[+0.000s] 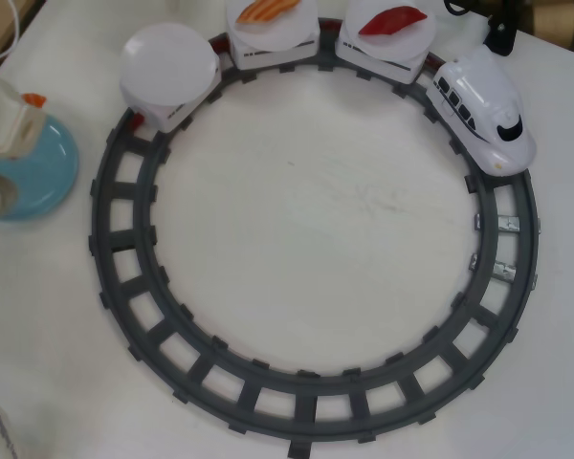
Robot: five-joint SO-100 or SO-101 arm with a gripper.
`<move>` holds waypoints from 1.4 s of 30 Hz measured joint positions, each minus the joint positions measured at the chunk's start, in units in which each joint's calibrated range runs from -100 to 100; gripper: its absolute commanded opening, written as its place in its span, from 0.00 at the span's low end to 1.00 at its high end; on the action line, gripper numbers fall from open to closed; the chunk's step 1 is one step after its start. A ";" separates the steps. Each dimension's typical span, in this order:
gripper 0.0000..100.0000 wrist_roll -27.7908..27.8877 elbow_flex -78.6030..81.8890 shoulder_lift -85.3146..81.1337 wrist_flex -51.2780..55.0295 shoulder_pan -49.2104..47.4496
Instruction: Pick up the sushi from the Shinkansen and put it on the blue dish
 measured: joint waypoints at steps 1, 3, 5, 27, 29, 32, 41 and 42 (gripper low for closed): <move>0.03 -0.72 -0.09 0.00 0.00 -0.49; 0.03 -2.33 -0.09 0.00 0.00 -1.23; 0.03 -3.88 -0.09 0.00 0.00 -1.80; 0.03 -18.05 10.70 1.69 0.08 -7.36; 0.03 -19.09 10.70 3.80 0.08 -8.01; 0.03 -20.18 10.70 5.90 -0.17 -8.26; 0.03 -20.69 10.70 11.73 -6.13 -9.15; 0.03 -20.69 10.70 12.15 -6.81 -9.48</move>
